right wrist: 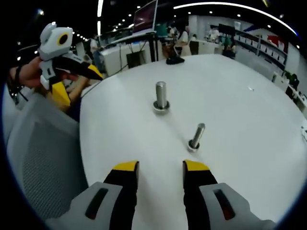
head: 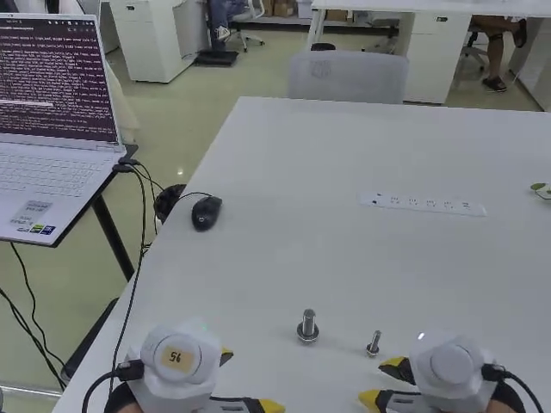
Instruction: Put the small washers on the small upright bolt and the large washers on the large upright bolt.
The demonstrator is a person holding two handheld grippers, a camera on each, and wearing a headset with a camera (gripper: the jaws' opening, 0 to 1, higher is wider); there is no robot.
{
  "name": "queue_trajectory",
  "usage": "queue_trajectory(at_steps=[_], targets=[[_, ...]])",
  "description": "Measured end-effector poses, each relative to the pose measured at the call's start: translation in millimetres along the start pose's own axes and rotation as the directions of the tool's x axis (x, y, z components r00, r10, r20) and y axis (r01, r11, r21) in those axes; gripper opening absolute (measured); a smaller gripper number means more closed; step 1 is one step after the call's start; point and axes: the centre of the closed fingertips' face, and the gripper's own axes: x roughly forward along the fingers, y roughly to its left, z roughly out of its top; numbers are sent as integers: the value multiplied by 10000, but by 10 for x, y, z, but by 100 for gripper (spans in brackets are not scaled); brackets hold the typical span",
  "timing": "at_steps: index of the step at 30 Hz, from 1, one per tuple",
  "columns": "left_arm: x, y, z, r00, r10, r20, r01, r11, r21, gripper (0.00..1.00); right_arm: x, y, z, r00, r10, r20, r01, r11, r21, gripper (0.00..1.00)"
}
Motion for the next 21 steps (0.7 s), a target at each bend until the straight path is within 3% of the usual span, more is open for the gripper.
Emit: queue_trajectory(at_steps=[4, 8, 21], targets=[[4, 13, -3, 10000, 1, -22, -1, 10000, 9, 63, -123, -99, -54, 9974, -468, 550, 427, 9964, 730, 44], [9, 21, 7, 10000, -2, -12, 2, 10000, 4, 63, -181, -132, -113, 9953, -699, 666, 620, 9916, 1133, 50], [15, 14, 28, 9999, -76, -72, 78, 9998, 177, 64, -207, -89, -119, 9903, -984, 984, 801, 9814, 1745, 53]])
